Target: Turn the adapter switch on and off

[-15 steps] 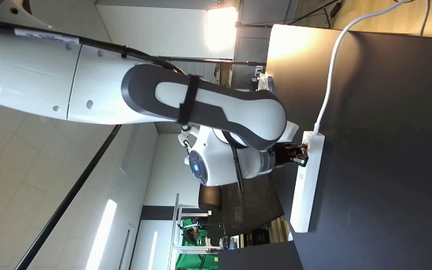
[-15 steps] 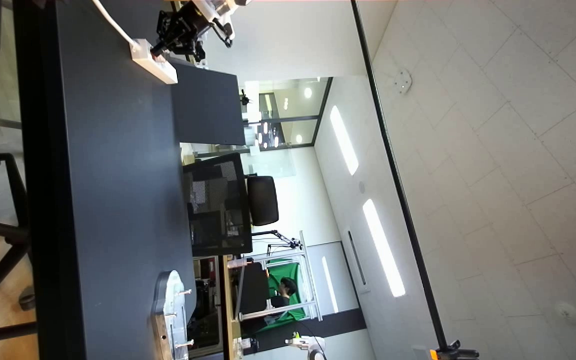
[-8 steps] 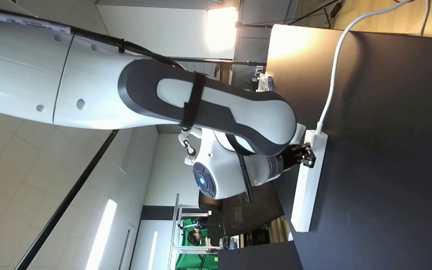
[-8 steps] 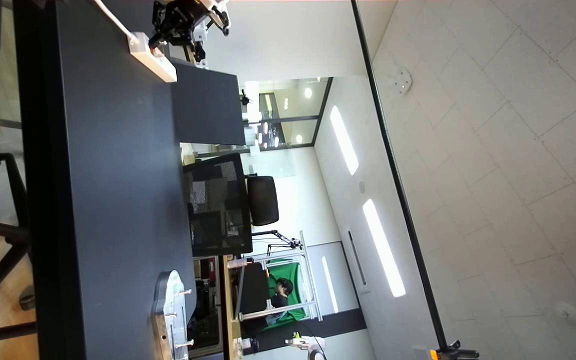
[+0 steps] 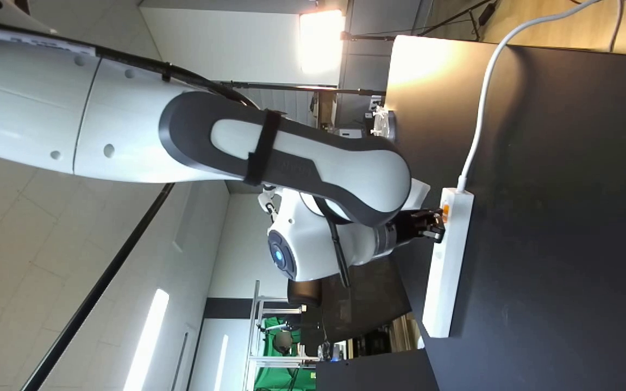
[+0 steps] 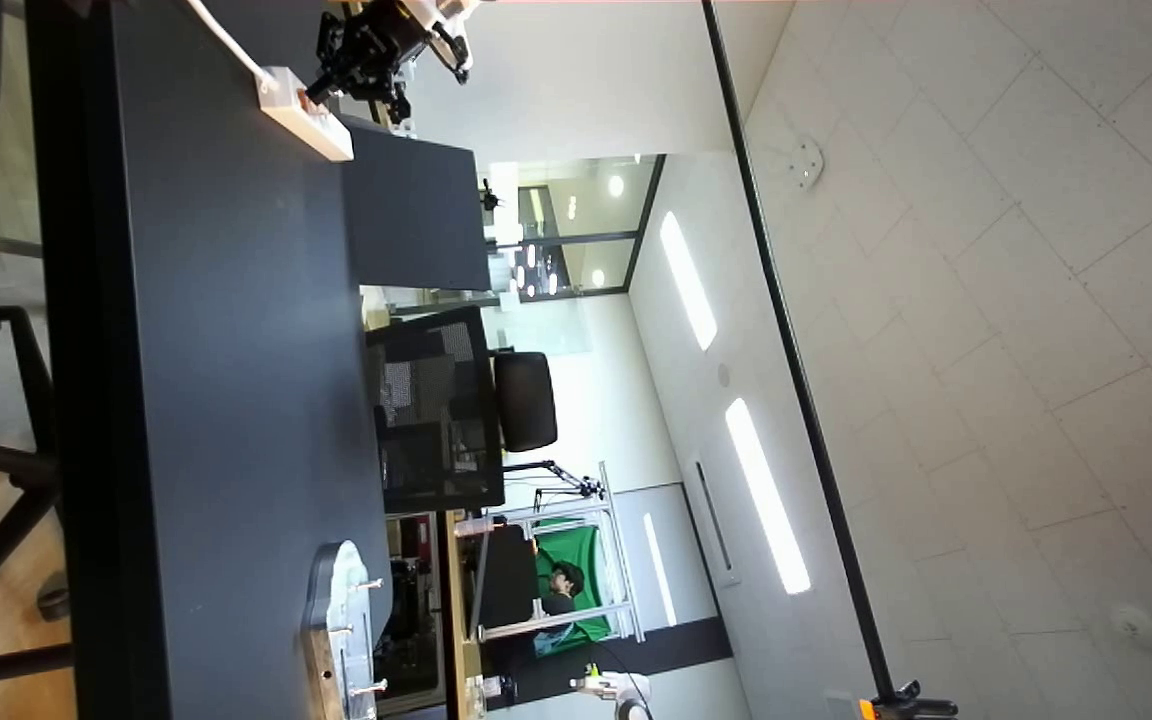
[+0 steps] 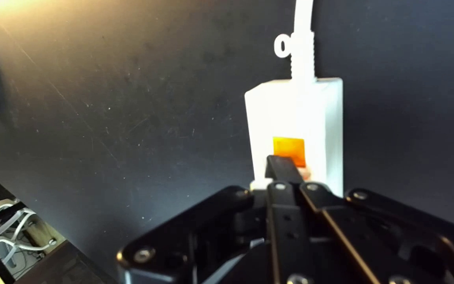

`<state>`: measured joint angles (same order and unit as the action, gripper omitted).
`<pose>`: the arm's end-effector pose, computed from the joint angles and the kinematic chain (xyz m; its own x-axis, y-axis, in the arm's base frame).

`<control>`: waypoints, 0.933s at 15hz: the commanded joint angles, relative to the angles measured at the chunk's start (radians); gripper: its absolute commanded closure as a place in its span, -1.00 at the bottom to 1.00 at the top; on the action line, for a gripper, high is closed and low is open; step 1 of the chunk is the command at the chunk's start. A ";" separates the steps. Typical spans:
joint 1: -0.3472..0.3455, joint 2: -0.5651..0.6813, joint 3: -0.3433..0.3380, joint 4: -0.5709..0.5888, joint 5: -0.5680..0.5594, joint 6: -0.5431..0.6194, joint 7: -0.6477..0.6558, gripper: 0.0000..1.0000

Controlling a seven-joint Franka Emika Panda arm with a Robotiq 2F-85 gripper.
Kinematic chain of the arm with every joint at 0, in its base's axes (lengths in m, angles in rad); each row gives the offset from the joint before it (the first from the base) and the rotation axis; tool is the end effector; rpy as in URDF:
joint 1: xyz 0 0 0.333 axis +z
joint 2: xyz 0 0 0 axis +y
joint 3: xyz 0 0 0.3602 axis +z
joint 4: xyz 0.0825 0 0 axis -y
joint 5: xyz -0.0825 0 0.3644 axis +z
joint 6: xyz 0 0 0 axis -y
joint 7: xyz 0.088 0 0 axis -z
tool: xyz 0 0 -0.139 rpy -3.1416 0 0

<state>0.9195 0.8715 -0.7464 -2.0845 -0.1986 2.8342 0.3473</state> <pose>0.5902 0.1132 0.1276 0.9562 0.2664 0.1214 0.1564 -0.8153 0.5575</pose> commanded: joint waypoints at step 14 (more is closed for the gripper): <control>-0.522 -0.608 0.456 -0.107 -0.159 -0.302 -0.433 -0.59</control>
<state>0.5650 0.3349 -0.4607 -2.1746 -0.3503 2.6134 -0.0319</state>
